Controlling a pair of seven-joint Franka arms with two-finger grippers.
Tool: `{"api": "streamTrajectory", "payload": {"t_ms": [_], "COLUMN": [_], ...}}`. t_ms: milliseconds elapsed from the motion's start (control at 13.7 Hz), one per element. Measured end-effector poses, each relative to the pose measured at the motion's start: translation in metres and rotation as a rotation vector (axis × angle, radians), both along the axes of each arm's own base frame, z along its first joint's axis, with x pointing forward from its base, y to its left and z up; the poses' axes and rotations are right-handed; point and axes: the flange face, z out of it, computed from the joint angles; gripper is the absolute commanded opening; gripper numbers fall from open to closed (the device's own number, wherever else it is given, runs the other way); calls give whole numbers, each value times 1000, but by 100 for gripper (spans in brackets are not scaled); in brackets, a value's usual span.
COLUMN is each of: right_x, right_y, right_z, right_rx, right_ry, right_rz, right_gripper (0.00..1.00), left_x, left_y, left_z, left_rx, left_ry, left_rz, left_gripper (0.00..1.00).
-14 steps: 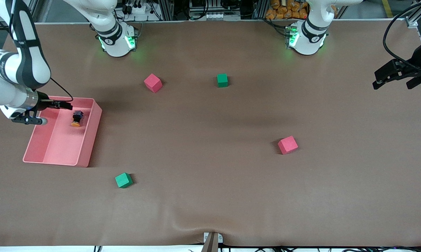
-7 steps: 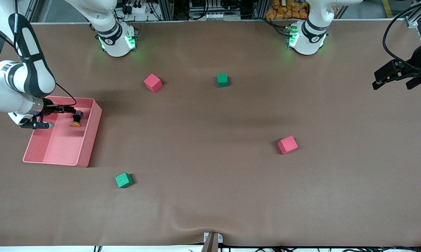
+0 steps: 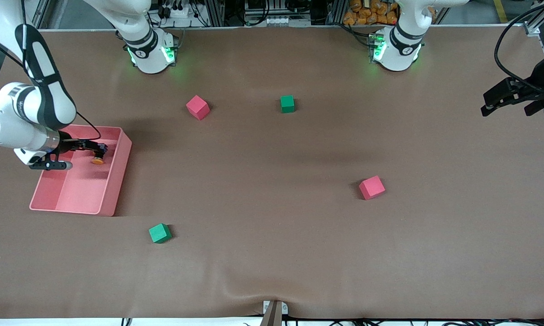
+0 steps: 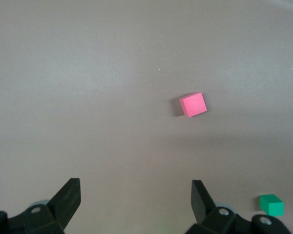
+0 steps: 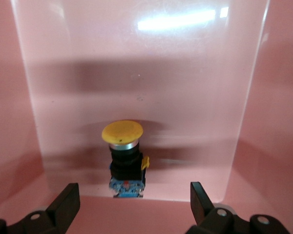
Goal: Place and upright button with both arms
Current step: 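Lower the right gripper around the button body and close it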
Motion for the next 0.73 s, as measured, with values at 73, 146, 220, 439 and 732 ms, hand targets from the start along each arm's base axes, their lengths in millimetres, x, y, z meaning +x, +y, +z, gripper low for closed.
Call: {"api": "streamTrajectory", "payload": {"t_ms": [73,146,220,439,732], "right_x": [-1,-2,-3,-5,-14], "right_y": [0,0,0,0,4], "right_z": [-8,-15,-22,-40,-55], "right_rx": [2,4,4,-8,-14], "right_ry": [8,16,22,24,9], "right_rz": [0,-4,-14,-59,-72], "right_gripper": [100,100,100,100,100], "left_x": [0,0,0,0,0], "left_y": [0,0,0,0,0], "left_z": [0,0,0,0,0], "left_rx": [0,0,0,0,0], "left_ry": [0,0,0,0,0], "left_rz": [0,0,0,0,0], "left_gripper": [100,100,100,100,100]}}
